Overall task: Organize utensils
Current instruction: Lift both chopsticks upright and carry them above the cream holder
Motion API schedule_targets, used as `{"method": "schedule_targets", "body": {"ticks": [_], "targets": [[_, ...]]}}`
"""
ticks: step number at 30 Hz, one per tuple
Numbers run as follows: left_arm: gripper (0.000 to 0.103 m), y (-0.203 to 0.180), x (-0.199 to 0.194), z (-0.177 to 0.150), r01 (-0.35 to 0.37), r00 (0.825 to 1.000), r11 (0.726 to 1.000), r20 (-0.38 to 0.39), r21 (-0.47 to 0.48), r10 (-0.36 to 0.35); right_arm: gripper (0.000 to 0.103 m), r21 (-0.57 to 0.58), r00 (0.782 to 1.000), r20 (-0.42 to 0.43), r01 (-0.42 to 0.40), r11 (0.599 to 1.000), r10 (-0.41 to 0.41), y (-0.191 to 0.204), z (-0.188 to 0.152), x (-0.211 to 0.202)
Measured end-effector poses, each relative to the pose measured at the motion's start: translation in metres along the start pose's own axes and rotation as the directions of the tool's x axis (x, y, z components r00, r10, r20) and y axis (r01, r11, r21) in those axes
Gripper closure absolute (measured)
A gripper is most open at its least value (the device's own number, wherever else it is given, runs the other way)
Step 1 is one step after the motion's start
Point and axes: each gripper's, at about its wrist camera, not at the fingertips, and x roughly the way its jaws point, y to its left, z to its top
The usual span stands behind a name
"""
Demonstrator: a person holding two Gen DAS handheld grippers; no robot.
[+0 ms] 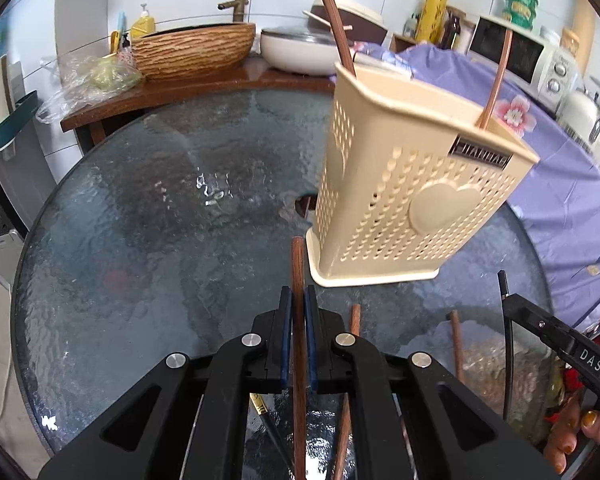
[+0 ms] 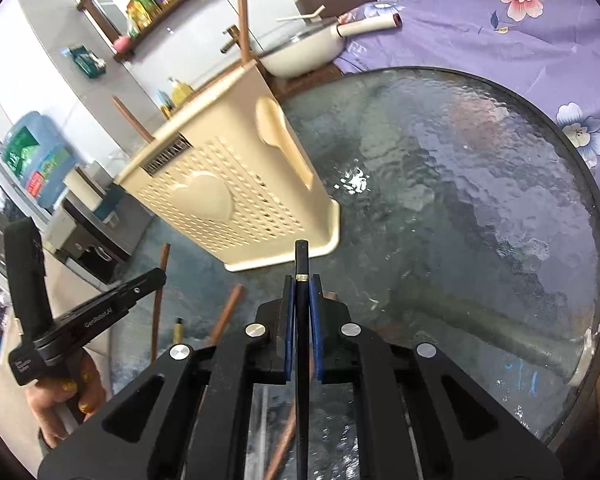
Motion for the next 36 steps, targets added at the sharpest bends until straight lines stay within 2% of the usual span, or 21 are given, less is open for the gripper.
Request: {"method": "schedule_targets", "body": {"ticks": [11,18,26,36], "targets": [[0.097,0.005,-0.037,0.004,0.037,0.997,0.999,0.073,-0.008,-0.037,0.095,-0.043,0.992,0.065,-0.107,0.993,0.109,0.022,0.005,-0.038],[0.097,0.005,-0.069,0.006,0.068,0.988,0.998,0.138,-0.001,-0.067,0.095,-0.111,0.974,0.106,-0.187,0.976,0.199,0.040,0.011,-0.070],[0.097,-0.001,-0.096,0.008,0.091,0.976,0.996,0.198,0.016,-0.092,0.095,-0.230,0.963,0.160,-0.178,0.957,0.218,0.068,0.013,-0.104],[0.097,-0.006,-0.125,0.010,0.111,0.958,0.993,0.263,0.036,-0.117,0.095,-0.315,0.958,0.183,-0.157,0.936,0.222,0.094,0.019,-0.119]]}}
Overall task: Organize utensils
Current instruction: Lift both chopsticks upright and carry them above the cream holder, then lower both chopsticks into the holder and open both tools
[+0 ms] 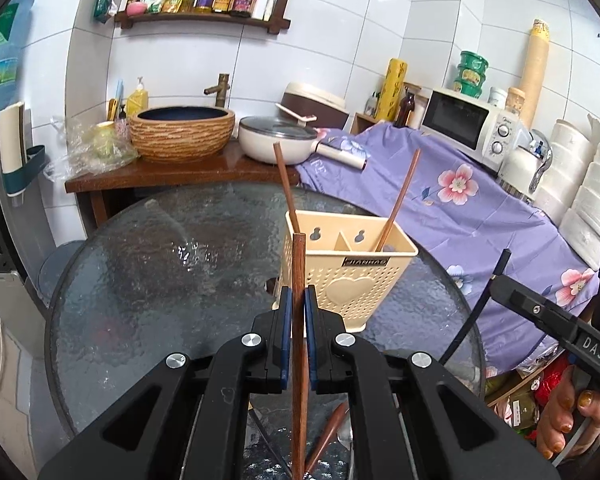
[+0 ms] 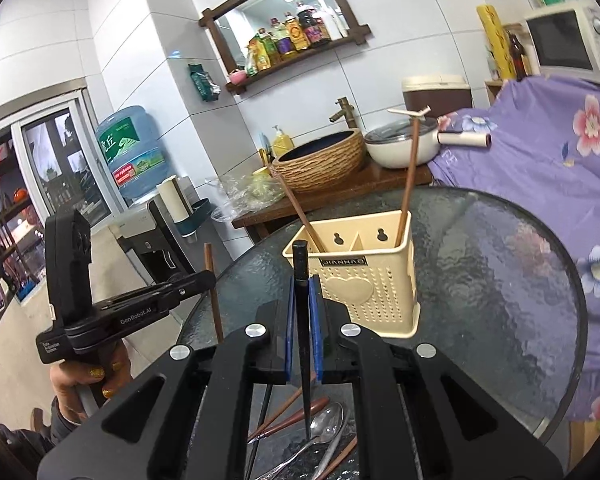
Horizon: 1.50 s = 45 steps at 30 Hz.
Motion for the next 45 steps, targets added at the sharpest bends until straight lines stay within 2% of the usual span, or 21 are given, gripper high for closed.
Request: {"method": "schedule_targets", "body": {"ticks": [7,19,26,31,35,37,41,45], "targets": [[0.097,-0.003,-0.011,0.010,0.040,0.999,0.999,0.019,-0.007,-0.040,0.095,-0.044,1.000,0.016,0.001,0.999,0.000,0.008,0.013,-0.004],[0.097,-0.018,-0.020,0.032,0.048,0.996,0.999,0.070,0.021,-0.050,0.095,-0.104,1.000,0.022,0.013,0.995,-0.011,0.018,0.032,-0.004],[0.097,-0.028,-0.031,0.068,0.077,0.991,0.996,0.106,0.043,-0.081,0.095,-0.101,0.999,0.041,0.007,0.995,-0.002,0.017,0.067,-0.007],[0.097,-0.030,-0.051,0.108,0.087,0.978,0.996,0.187,0.020,-0.089,0.095,-0.105,0.995,0.097,0.017,0.994,-0.007,0.020,0.109,-0.016],[0.097,-0.034,-0.062,0.141,0.039,0.958,0.999,0.285,-0.001,-0.037,0.095,-0.118,0.982,0.185,0.066,0.991,-0.043,0.025,0.146,-0.022],[0.097,-0.035,-0.058,0.153,0.033,0.955,0.999,0.297,-0.024,-0.024,0.095,-0.126,0.970,0.234,0.100,0.987,-0.069,0.027,0.160,-0.022],[0.097,-0.039,-0.037,0.166,-0.047,0.943,0.998,0.327,-0.048,0.060,0.095,-0.124,0.955,0.278,0.141,0.982,-0.102,0.024,0.173,-0.012],[0.097,-0.040,-0.009,0.160,-0.069,0.951,0.996,0.299,-0.056,0.083,0.095,-0.100,0.956,0.266,0.154,0.983,-0.123,0.012,0.166,0.010]]}}
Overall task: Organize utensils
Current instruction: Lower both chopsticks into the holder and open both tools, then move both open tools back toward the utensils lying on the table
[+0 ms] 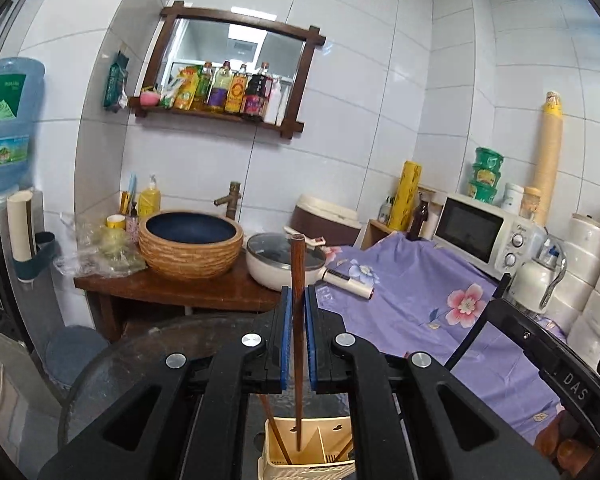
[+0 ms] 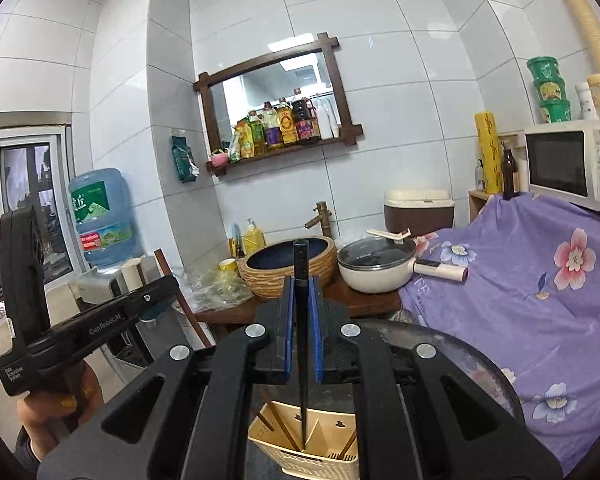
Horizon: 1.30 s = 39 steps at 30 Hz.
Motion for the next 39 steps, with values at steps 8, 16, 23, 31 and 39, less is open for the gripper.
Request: {"method": "schedule_targets", "body": {"ticks": [8,16,23,31,39], "targets": [[0.097,0.001,0.037,-0.043,-0.018,0.997,1.000,-0.080,0.008,0.019,0.095,0.035,0.997,-0.062,0.046,0.998,-0.043,-0.024,-0.045,0.035],[0.097,0.010,0.060,-0.079,-0.033,0.986,0.999,-0.162,0.003,0.033,0.095,0.060,0.988,-0.144,0.064,0.996,-0.055,-0.035,-0.082,0.056],[0.097,0.017,0.071,-0.097,-0.042,0.977,0.999,-0.208,-0.004,0.040,0.095,0.067,0.980,-0.185,0.085,0.994,-0.072,-0.040,-0.098,0.066],[0.096,0.019,0.081,-0.110,-0.045,0.970,0.999,-0.240,0.001,0.044,0.095,0.060,0.979,-0.188,0.095,0.994,-0.082,-0.042,-0.101,0.064],[0.043,0.021,0.061,-0.109,-0.046,0.982,0.998,-0.183,0.035,0.051,0.056,-0.003,0.982,-0.153,0.107,0.994,-0.106,-0.033,-0.110,0.047]]}}
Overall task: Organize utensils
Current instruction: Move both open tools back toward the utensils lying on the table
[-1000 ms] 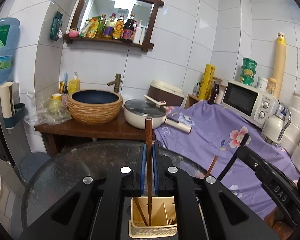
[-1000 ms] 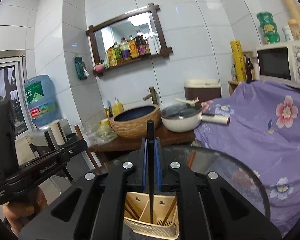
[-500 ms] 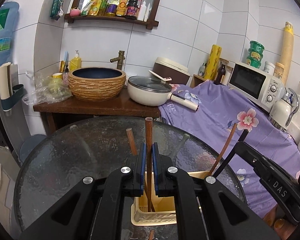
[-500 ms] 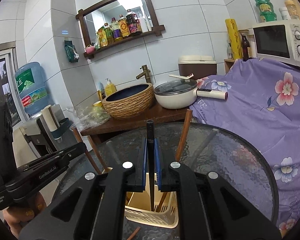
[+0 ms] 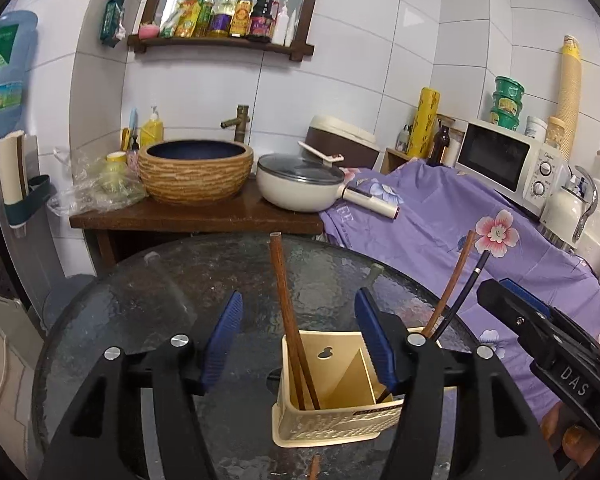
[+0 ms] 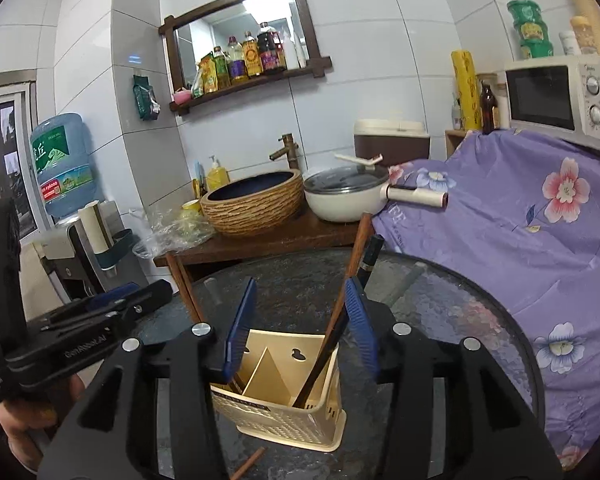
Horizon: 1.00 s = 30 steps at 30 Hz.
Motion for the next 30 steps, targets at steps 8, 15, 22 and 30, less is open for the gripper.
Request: {"method": "schedule_targets", "body": {"ticks": [8,15,22,30], "targets": [[0.020,0.013,-0.023,-0.029,-0.011,0.999,1.000,-0.035,0.025,0.012,0.049,-0.025,0.996,-0.090,0.008,1.000,-0.010,0.008,-0.038,-0.022],[0.020,0.026,-0.018,-0.075,-0.041,0.987,0.997,-0.150,0.064,0.050,0.049,-0.053,0.936,-0.347,0.048,0.997,-0.063,0.006,-0.110,-0.013],[0.026,0.039,0.006,-0.115,-0.052,0.953,0.996,-0.293,0.077,0.072,0.050,-0.049,0.880,-0.464,0.095,0.994,-0.107,0.004,-0.158,-0.002],[0.035,0.040,0.017,-0.135,-0.019,0.925,0.996,-0.375,0.091,0.052,0.056,-0.029,0.847,-0.523,0.097,0.995,-0.097,0.004,-0.184,0.002]]}}
